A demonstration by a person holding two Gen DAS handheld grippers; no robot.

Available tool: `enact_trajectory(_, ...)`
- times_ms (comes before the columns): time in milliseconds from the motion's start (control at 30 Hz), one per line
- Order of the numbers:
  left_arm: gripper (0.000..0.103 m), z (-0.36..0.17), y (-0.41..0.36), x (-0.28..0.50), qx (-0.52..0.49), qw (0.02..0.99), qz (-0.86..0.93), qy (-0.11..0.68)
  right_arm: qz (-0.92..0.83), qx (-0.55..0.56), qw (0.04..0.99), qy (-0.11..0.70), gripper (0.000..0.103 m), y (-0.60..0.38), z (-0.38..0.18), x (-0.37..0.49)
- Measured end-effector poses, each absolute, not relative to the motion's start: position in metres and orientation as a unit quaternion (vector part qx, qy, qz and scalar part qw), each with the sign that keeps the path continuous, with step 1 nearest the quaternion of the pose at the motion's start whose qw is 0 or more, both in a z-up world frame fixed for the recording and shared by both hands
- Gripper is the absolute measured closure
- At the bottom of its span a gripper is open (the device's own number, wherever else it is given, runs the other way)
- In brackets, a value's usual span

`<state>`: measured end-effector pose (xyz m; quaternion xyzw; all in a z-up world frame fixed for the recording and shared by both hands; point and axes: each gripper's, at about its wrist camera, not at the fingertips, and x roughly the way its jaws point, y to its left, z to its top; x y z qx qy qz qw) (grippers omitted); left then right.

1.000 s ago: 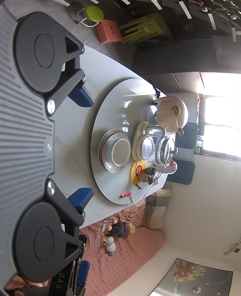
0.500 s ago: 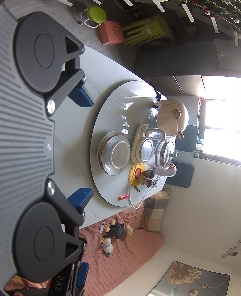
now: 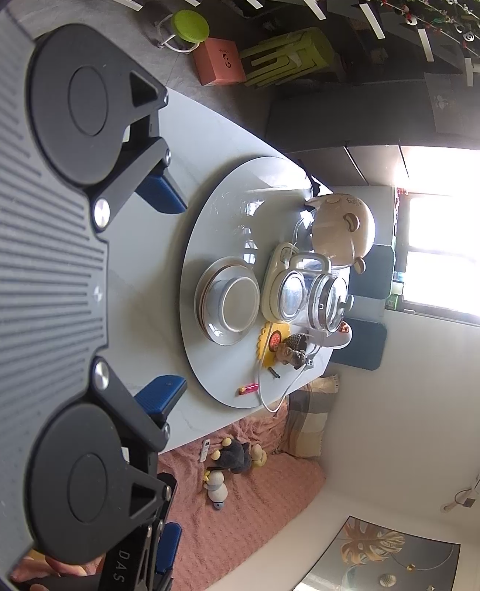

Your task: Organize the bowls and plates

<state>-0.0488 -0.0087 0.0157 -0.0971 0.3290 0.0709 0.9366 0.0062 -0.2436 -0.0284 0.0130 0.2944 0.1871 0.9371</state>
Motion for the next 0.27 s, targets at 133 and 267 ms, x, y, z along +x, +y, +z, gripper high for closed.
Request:
enact_trajectory(133, 0.007, 0.0163, -0.0087, -0.049, -0.097, 0.937, 0.07, 0.329, 0.185, 0.012, 0.938, 0.294, 0.011, -0.2442, -0.0273, 0.0062)
enact_trajectory(267, 0.007, 0.0162, -0.0088, -0.049, -0.097, 0.937, 0.07, 0.328, 0.183, 0.014, 0.938, 0.293, 0.011, -0.2447, -0.026, 0.006)
